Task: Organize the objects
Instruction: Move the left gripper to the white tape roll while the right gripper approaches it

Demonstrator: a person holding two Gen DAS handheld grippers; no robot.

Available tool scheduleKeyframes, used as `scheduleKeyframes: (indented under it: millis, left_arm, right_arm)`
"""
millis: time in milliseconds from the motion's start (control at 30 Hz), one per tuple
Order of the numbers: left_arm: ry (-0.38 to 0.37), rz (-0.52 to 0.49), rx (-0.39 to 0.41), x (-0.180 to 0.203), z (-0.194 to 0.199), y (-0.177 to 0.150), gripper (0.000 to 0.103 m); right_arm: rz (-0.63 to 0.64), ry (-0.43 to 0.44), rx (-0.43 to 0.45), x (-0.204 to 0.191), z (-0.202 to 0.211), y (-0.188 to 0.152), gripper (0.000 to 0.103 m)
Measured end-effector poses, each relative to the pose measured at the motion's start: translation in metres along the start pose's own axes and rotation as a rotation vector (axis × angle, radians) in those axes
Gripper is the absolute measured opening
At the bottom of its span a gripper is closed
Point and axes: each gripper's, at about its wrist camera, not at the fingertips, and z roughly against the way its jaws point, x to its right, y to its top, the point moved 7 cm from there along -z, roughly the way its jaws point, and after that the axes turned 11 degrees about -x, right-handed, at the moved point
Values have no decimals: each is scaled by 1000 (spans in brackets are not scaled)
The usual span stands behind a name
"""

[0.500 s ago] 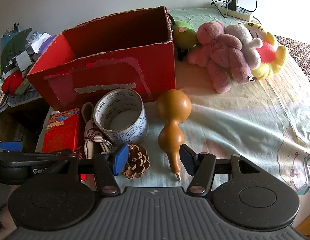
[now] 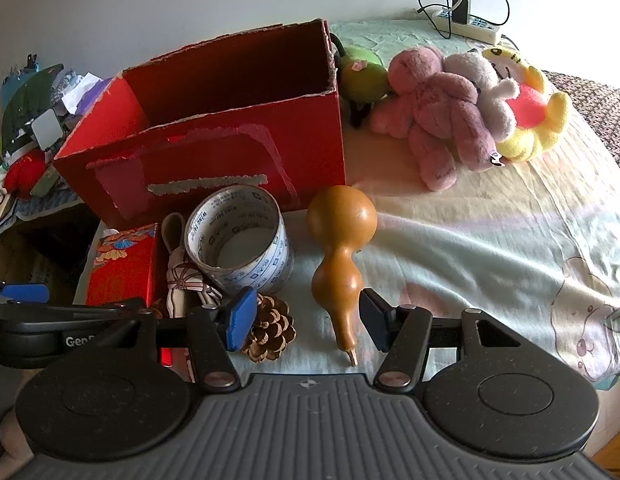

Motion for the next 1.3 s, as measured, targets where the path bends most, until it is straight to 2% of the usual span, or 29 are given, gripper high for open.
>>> scheduleKeyframes:
  millis: [133,267,333,367,467,567,633,700,800,933,1000,1067,1233,1300]
  left_arm:
    - [-44,-2,11,0,3,3,100]
    - [-94,-9,70,3,10,9,98]
    - [-155,-16,94,8,15,12,97]
    - [-168,-29,73,10,15,12,96]
    - [-282,-43,148,22,31,18,96]
    - [-339,-94,154,35,39,20,92]
    - [-349,-104,111,39,33,21,91]
    - [-355,-93,70,39,28,23,85]
    - [-352,-61,38,36,22,30,80]
    - [-335,-30,30,39,18,40,75]
    - [-332,-27,19,44,15,43,60]
    - [-317,-27,-6,50,9,46,54]
    - [-318,31,-48,50,-2,50,51]
    - [-314,44,-47,48,-6,52,47]
  right_arm:
    - [-13,9,10,4,1,0,60]
    - [-53,16,11,16,-2,0,59]
    - [-77,20,15,26,-3,2,59]
    - [-90,24,19,31,-3,4,59]
    - [-105,42,15,43,-7,10,57]
    - [-126,102,-13,51,-15,17,51]
    - [-136,166,-17,53,-18,23,50]
    - [-128,225,-23,50,-20,29,48]
    - [-84,279,-36,44,-25,39,43]
    - [5,310,-41,33,-29,50,35]
    - [37,339,-64,30,-32,54,30]
    - [64,356,-80,26,-34,57,29]
    - [135,389,-113,16,-42,67,25]
    - [163,381,-131,12,-47,69,25]
